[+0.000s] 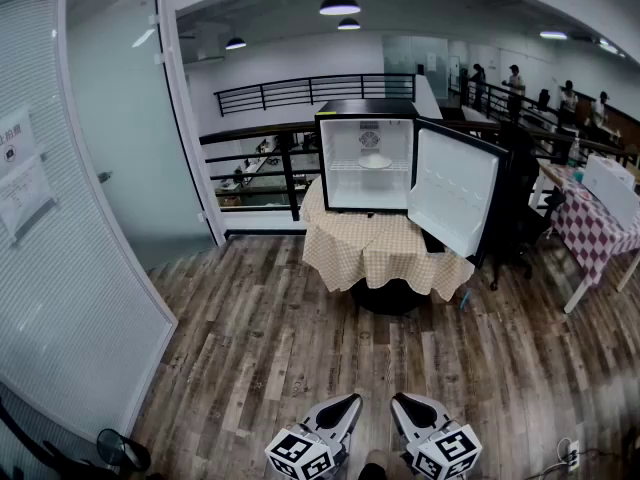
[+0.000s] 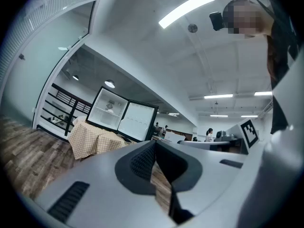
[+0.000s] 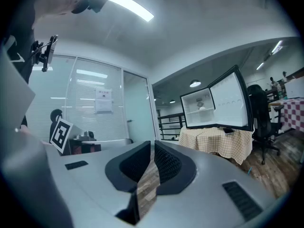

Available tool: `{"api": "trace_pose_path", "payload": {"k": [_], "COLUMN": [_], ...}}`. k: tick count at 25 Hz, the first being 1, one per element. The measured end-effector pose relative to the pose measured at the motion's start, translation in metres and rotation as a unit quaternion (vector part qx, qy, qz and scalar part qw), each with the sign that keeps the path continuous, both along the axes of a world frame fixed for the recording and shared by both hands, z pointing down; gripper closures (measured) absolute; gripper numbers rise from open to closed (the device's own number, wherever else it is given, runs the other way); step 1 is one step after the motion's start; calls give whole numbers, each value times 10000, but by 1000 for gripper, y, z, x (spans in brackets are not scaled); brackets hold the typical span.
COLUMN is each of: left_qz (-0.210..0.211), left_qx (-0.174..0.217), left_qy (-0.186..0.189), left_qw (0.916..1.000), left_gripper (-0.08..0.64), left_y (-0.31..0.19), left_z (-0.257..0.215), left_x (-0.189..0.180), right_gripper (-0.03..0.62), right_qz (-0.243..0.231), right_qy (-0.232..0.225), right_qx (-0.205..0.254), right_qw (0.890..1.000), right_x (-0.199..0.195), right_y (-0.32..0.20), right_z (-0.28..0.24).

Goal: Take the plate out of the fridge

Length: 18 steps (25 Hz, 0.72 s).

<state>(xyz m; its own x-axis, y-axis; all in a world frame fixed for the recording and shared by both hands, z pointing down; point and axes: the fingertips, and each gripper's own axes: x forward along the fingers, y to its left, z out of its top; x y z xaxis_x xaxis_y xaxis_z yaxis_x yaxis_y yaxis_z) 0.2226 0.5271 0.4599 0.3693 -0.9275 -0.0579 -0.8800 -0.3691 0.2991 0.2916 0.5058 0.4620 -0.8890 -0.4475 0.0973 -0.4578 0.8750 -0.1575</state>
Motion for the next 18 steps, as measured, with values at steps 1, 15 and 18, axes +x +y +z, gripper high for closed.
{"api": "trace_pose_path", "payload": {"k": [1, 15, 18], "left_qz": [2, -54, -50], "left_qx": [-19, -91, -122], "left_qy": [-14, -23, -34], "left_qw": [10000, 9999, 9999], "left_gripper": [551, 551, 551], "left_y": [-7, -108, -126], "left_z": [1, 3, 4], "left_x": [-3, -31, -34], "right_gripper": [543, 543, 543], "right_qz": [8, -211, -280], "right_qy": [-30, -39, -55], "right_qx": [-30, 45, 13], "right_qw": [10000, 9998, 9996], "right_x": [-4, -44, -49], "right_y": [-8, -103, -118], "right_z": [0, -4, -4]}}
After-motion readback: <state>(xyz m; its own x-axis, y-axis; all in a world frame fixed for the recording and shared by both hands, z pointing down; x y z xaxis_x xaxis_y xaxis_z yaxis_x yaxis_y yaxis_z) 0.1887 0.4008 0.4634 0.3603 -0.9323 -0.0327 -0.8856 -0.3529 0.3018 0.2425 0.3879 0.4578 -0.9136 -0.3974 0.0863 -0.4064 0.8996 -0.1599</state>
